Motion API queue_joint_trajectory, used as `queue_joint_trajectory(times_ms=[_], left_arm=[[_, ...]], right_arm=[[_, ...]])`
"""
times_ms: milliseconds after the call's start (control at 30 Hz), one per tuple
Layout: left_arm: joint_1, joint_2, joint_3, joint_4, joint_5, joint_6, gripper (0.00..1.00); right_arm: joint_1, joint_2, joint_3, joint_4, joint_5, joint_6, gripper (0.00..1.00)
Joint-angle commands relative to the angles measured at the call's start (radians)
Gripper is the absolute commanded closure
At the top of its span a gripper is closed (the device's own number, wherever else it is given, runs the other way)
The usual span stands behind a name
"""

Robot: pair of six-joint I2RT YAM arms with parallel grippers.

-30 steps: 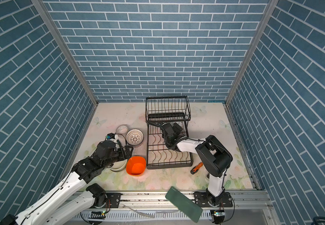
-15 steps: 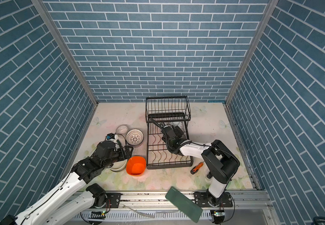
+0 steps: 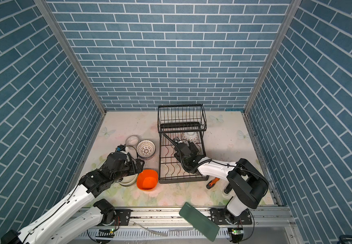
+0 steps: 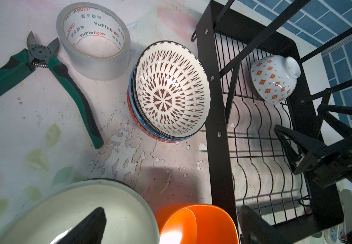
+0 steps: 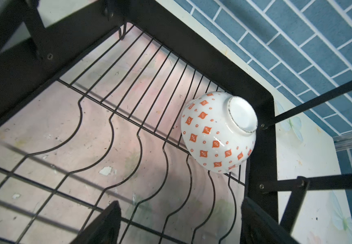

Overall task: Load the bowls into the dish rack
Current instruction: 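Open the right gripper to release the bowl while the left gripper reaches out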

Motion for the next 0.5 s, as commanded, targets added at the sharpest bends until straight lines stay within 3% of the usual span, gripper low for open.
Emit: queue_joint_trajectory(times_ms=[0,467], left_arm=[[0.006,0.015,0.051,-0.058,0.000,0.036,0.00],[0.007,0.228,0.304,-0.250,-0.016,0.274,0.04]], right_arm=[[0.008,-0.056,-0.032,-0.047,-0.023,0.099,0.11],[0.021,-0.182,-0.065,-0.192,-0.136,0.283,0.14]])
